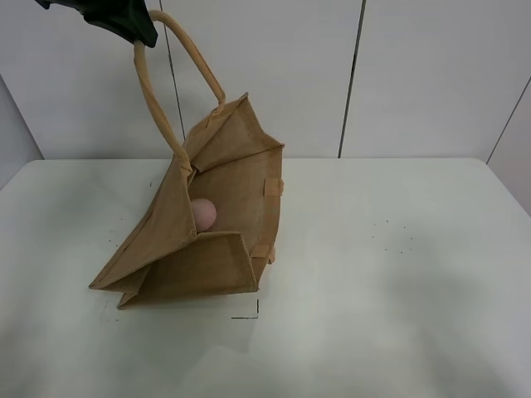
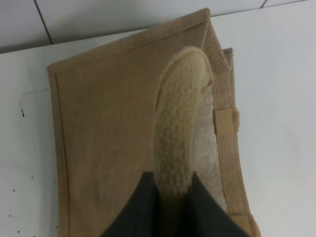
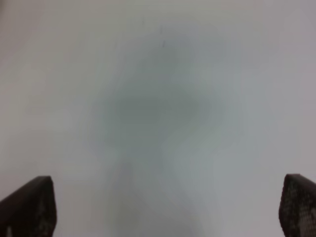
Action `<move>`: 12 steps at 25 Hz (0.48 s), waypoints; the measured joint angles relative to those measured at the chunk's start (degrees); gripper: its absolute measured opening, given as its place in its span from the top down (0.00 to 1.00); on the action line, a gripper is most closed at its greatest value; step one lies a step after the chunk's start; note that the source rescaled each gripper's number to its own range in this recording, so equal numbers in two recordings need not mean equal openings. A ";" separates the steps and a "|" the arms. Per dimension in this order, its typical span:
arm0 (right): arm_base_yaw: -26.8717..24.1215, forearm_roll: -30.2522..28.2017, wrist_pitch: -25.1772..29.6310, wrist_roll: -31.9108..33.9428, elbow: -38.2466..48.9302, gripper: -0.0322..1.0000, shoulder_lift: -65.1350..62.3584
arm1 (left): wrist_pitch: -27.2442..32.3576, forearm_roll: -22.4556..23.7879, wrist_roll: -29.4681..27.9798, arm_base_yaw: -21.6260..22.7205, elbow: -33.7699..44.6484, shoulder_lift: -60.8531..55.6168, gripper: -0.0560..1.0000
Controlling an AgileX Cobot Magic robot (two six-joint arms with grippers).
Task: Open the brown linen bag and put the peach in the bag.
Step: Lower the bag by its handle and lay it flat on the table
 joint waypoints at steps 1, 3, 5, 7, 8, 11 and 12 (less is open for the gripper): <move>0.00 0.00 0.00 0.00 0.00 0.00 0.00 | 0.00 0.00 0.05 0.00 0.00 0.00 0.95; 0.00 -0.08 -0.14 0.18 0.15 0.00 -0.76 | 0.00 0.00 0.07 0.00 0.00 0.00 0.95; 0.00 -0.13 -0.33 0.30 0.14 0.00 -1.13 | 0.00 0.00 0.40 0.00 0.00 0.00 0.95; 0.00 -0.13 -0.35 0.35 0.21 0.00 -2.16 | 0.00 0.00 0.49 0.00 0.00 0.00 0.95; 0.00 -0.15 -0.35 0.35 0.26 0.00 -3.20 | 0.00 0.00 0.49 0.00 0.00 0.00 0.95; 0.00 -0.34 -0.41 0.59 0.32 0.00 -6.96 | 0.00 0.00 0.52 0.00 0.07 0.00 0.95; 0.00 -0.40 -0.36 0.58 0.32 0.00 -7.27 | 0.00 0.00 0.52 0.00 0.07 0.00 0.95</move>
